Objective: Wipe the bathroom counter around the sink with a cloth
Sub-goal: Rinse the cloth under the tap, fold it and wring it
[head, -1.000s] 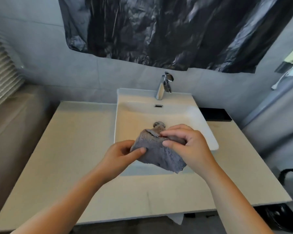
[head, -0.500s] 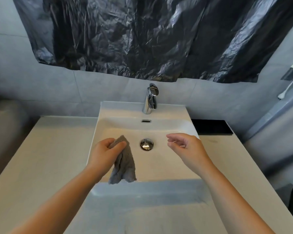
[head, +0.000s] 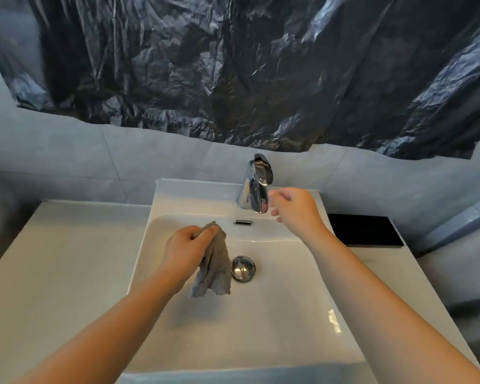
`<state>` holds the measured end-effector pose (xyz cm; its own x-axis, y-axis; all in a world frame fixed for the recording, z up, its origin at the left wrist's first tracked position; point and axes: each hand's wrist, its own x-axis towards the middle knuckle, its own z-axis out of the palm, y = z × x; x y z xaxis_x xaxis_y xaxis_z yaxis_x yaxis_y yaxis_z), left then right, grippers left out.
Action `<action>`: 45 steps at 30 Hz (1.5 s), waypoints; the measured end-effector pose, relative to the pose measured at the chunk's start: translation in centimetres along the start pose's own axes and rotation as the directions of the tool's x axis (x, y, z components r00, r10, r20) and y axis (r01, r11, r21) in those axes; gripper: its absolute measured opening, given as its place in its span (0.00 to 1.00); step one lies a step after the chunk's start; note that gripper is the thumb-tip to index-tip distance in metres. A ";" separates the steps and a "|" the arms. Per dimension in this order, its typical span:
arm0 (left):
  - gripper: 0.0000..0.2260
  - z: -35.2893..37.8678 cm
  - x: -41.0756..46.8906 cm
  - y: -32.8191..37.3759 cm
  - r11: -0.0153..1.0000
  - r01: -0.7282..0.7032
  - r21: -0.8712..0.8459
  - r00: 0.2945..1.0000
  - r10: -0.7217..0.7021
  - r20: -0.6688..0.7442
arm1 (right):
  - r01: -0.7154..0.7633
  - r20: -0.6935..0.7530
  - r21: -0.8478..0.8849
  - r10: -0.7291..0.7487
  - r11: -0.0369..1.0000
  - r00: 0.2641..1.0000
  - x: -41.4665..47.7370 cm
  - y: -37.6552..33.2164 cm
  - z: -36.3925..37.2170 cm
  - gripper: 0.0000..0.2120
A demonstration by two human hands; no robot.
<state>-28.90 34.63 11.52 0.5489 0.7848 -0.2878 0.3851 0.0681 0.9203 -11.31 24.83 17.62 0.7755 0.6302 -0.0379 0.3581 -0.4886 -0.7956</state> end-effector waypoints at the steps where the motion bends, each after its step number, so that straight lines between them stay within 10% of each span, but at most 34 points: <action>1: 0.23 0.4 0.3 0.2 1.000 0.011 0.000 1.000 -0.011 0.006 | -0.020 0.016 0.036 0.020 0.999 1.000 0.5 -0.2 0.3 0.13; 13: 0.24 4.1 2.6 1.0 0.987 0.148 -0.068 0.987 -0.152 -0.053 | -0.264 0.153 0.489 0.216 0.831 0.964 5.5 -2.5 -0.8 0.11; 20: 0.16 6.4 2.8 1.2 0.980 0.178 -0.091 0.983 -0.181 -0.022 | -0.110 0.120 0.374 0.070 0.921 0.990 4.1 3.0 -3.2 0.09; 27: 0.09 8.7 3.6 1.1 0.984 0.147 -0.096 0.988 -0.143 0.054 | -0.280 0.324 0.201 0.206 0.939 0.923 1.7 10.8 -0.8 0.10; 45: 0.08 7.0 3.9 -0.8 0.994 0.099 -0.041 0.995 -0.097 0.033 | -0.133 0.429 0.207 0.033 0.969 0.903 2.0 10.6 2.5 0.04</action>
<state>-21.90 33.30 7.84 0.5331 0.7536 -0.3845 0.4066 0.1704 0.8976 -7.31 22.45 7.61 0.4887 0.8118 -0.3195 0.1362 -0.4327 -0.8912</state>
